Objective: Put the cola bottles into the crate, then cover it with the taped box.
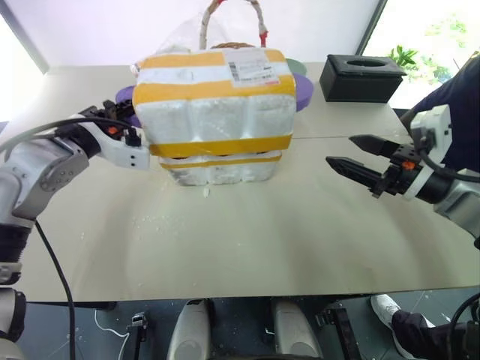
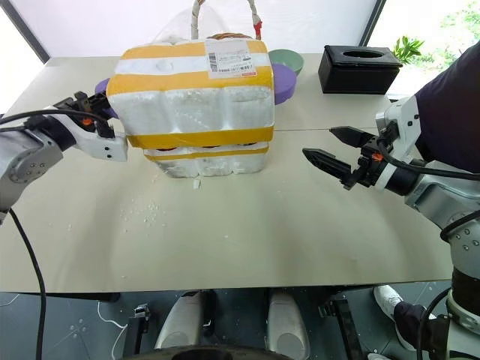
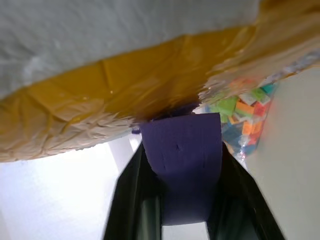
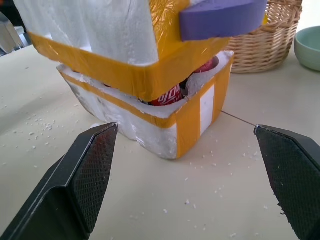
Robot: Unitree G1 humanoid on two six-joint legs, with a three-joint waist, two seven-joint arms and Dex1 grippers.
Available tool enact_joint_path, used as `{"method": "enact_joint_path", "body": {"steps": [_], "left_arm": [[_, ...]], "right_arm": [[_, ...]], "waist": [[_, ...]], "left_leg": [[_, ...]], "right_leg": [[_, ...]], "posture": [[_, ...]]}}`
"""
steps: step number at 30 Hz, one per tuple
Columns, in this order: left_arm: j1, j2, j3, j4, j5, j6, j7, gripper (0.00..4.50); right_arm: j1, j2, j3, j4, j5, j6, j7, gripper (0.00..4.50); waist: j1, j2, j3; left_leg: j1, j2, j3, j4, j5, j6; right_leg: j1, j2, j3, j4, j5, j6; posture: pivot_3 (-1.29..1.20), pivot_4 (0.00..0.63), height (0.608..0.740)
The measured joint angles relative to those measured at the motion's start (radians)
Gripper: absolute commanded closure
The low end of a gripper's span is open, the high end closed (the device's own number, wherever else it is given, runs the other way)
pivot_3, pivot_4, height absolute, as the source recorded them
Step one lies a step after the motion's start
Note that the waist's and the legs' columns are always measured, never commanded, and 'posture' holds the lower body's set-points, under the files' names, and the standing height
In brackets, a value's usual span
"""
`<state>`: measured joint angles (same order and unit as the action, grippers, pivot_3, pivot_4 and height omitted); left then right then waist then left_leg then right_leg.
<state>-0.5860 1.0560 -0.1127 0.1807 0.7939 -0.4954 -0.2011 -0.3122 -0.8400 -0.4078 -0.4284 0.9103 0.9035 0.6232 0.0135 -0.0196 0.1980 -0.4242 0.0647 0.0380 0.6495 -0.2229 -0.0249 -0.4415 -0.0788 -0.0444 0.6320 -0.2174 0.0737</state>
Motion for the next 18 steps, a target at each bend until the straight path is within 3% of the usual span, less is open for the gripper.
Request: {"method": "enact_joint_path", "body": {"steps": [4,11,15,18], "left_arm": [[0.076,0.0,-0.01,0.013,0.018,-0.015,0.04,0.1],[0.244,0.033,0.083,-0.045,-0.064,-0.054,0.079,0.1],[0.425,0.042,0.197,-0.067,-0.232,-0.132,0.07,0.1],[0.519,0.022,0.298,-0.07,-0.445,-0.159,0.017,0.1]], "right_arm": [[0.0,0.0,0.0,0.0,0.001,0.0,0.002,0.0],[-0.004,0.003,0.007,0.001,0.002,0.0,0.001,0.0],[-0.003,0.004,0.009,0.003,0.001,0.0,0.001,0.0],[-0.002,0.004,0.009,0.004,0.001,0.0,0.001,0.0]], "waist": [[-0.001,0.0,0.0],[-0.004,0.0,0.0],[-0.003,0.0,0.0],[0.0,0.0,0.0]], "left_leg": [[0.0,0.0,0.0,0.0,0.0,0.0],[0.0,0.0,0.001,-0.001,0.0,0.0],[0.001,0.001,0.001,-0.001,0.0,0.0],[0.001,0.001,0.002,-0.001,0.0,0.0]], "right_leg": [[0.0,0.0,0.0,0.0,0.0,0.0],[-0.001,-0.001,0.0,0.0,0.0,0.0],[-0.001,-0.001,0.0,0.0,0.0,0.0],[-0.001,-0.002,0.0,0.0,0.0,-0.001]], "posture": [[0.0,0.15,0.74],[0.0,0.15,0.74],[0.0,0.15,0.74],[0.0,0.15,0.74]]}}
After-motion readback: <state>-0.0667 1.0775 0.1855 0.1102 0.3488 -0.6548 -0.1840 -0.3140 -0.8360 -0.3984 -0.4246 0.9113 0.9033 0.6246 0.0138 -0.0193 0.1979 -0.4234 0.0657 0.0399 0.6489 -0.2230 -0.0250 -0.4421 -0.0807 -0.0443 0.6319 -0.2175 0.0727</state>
